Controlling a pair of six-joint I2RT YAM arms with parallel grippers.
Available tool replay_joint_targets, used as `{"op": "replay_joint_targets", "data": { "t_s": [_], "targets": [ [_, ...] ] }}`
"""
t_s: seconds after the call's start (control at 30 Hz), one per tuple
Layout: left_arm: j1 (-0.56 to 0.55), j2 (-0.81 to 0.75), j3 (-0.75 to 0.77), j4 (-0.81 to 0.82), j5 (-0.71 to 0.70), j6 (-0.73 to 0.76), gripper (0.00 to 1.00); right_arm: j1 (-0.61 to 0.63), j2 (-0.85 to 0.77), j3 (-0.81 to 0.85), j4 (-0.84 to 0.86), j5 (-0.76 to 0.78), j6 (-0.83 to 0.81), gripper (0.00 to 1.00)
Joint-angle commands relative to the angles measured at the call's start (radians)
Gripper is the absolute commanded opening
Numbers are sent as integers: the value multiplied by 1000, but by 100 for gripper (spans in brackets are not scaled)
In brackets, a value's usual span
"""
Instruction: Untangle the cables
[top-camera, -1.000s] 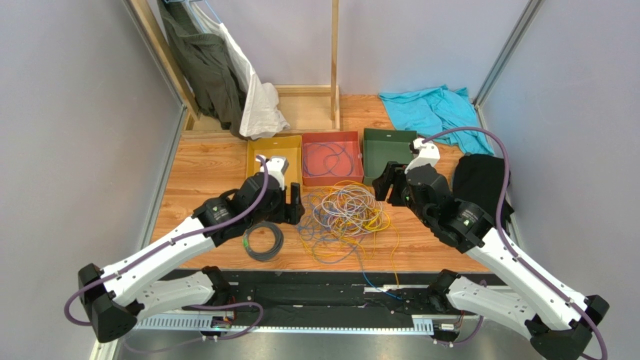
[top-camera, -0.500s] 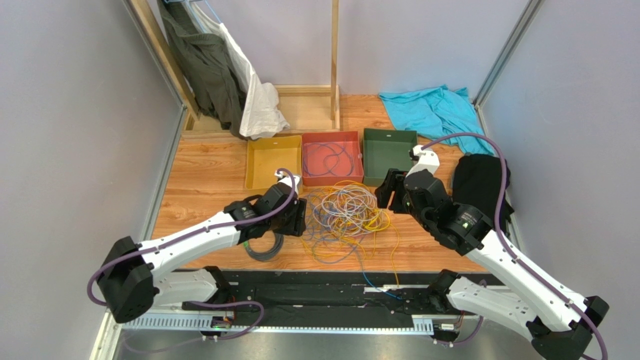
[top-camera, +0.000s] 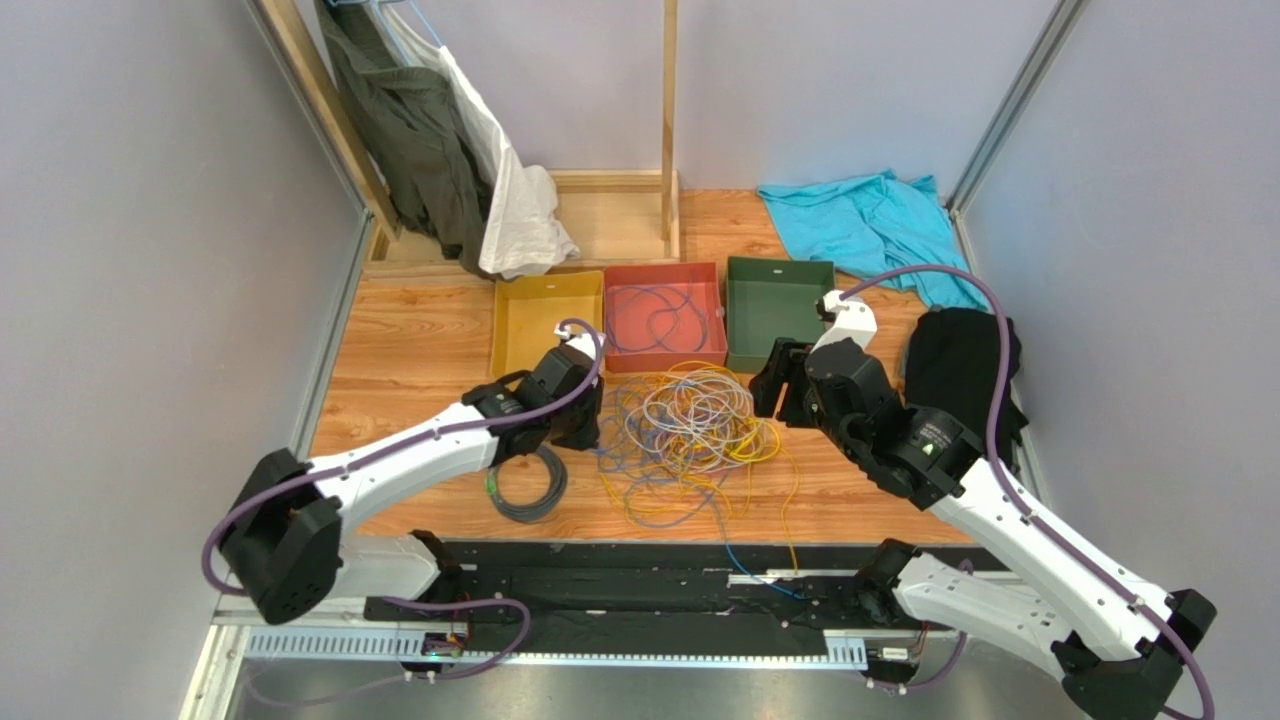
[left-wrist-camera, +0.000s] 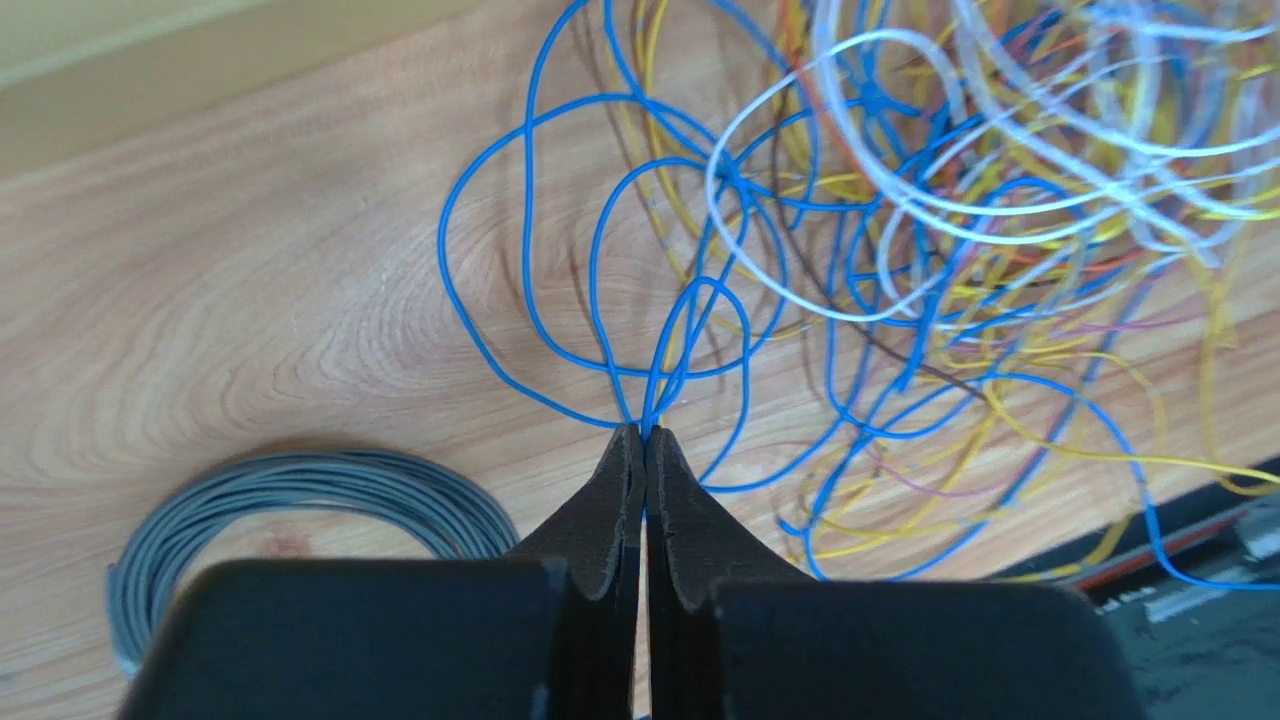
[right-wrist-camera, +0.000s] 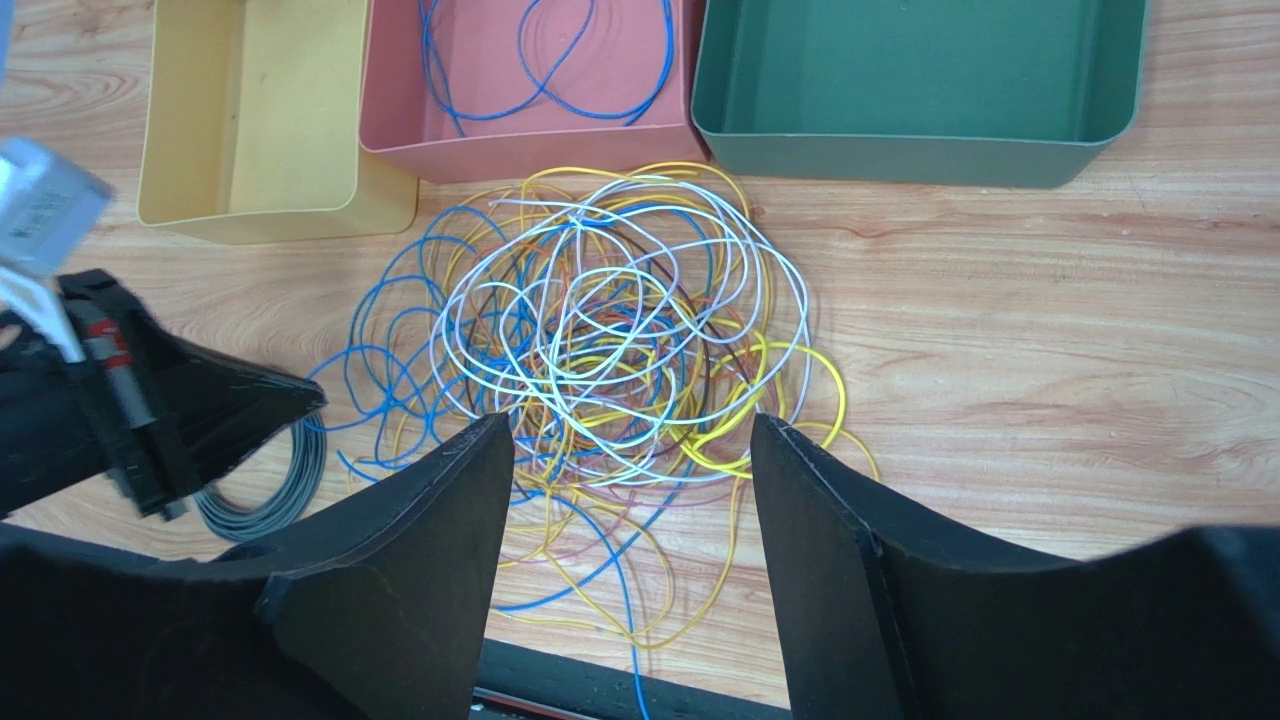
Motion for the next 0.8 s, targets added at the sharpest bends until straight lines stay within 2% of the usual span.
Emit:
{"op": "replay_joint_targets", "data": {
  "t_s": [0.0,0.07,0.17,0.23,0.47,0.6,0.7,0.77],
  "targets": [
    [-4,-149,98,-104,-25,23,0,7,-12,1,3,4,-10,63],
    [-31,-296,206,-210,-79,19,0,7,-15,-5,14,-2,-8,63],
    [-74,-404,357,-297,-123,28,0,10,-18,-5,20,1,-16,63],
    [-94,-421,484,-348,-145,34,0,14,-19,0,32,1,-25,63],
    [-205,-314,834,-432,-229,130,0,74,-10,49,52,19,-69,63],
    [-220,-231,996,-440,-236,192,0,144,-4,64,69,38,-86,63],
    [-226,-152,1158,-445,-239,252,0,175,-6,61,72,62,-80,63],
    [-231,-73,1330,-465,-239,301,0,188,-18,60,80,72,-83,63]
  ]
}}
